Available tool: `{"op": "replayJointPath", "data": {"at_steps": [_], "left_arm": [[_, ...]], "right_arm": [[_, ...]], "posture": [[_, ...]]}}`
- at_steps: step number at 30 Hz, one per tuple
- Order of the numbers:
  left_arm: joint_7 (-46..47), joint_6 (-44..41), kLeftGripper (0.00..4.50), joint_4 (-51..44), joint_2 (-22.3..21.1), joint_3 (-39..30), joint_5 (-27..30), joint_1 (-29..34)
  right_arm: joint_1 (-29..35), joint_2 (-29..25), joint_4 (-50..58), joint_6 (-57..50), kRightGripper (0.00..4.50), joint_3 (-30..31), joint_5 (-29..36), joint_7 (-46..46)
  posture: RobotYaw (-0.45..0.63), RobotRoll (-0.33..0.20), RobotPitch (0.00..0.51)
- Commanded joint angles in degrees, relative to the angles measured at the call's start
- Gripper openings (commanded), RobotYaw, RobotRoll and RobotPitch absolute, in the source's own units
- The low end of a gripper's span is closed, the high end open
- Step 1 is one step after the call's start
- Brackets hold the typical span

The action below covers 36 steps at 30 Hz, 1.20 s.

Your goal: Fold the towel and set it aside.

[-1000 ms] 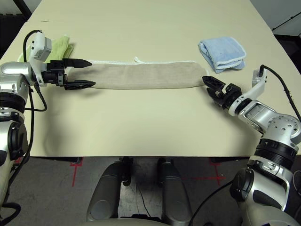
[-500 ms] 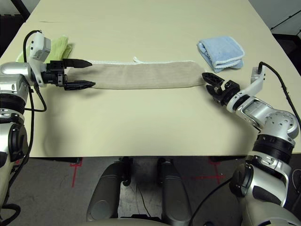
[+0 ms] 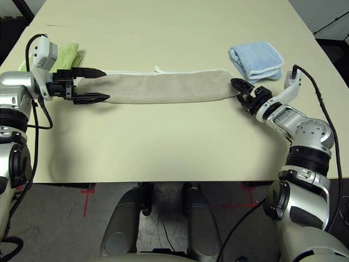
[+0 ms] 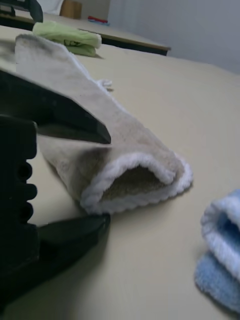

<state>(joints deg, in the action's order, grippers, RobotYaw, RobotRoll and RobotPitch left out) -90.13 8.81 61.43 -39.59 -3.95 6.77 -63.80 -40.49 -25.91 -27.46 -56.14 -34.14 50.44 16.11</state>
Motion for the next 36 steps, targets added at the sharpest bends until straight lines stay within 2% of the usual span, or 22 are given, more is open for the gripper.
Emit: {"op": "replayJointPath", "data": {"at_steps": [1,5,6,13,27,36], "left_arm": [[-0.6,-0.3,4.5,-0.8,-0.7,0.2,0.3,1.0],[-0.7,-0.4,4.5,-1.0,-0.6,0.2,0.3,1.3],[-0.6,-0.4,4.5,-0.9,-0.6,0.3,0.3,1.3],[-0.5,-0.5,4.5,-0.9,-0.5,0.3,0.2,1.1],[0.6,-1.4,4.5,-0.9,0.2,-0.3,1.0,1.3],[0.6,-0.9,4.5,-0.5,0.2,-0.1,0.7,1.4]], "right_arm": [[1.6,0.7,-0.4,-1.0,1.62,0.4,-0.7,-1.1],[2.3,1.2,0.8,-1.3,0.1,0.3,-0.5,-1.6],[2.4,1.3,1.0,-1.3,0.05,0.3,-0.6,-1.7],[3.7,0.1,2.9,-2.2,0.05,-0.5,-0.2,-2.0],[8.3,-8.1,7.9,-5.9,0.05,-4.7,2.0,-1.2],[6.1,-8.4,10.6,-2.9,0.05,-0.9,0.8,2.8]], "posture": [[0.03,0.0,0.277],[0.03,0.0,0.276],[0.03,0.0,0.275],[0.03,0.0,0.27],[-0.01,0.0,0.26],[-0.01,0.0,0.258]]}}
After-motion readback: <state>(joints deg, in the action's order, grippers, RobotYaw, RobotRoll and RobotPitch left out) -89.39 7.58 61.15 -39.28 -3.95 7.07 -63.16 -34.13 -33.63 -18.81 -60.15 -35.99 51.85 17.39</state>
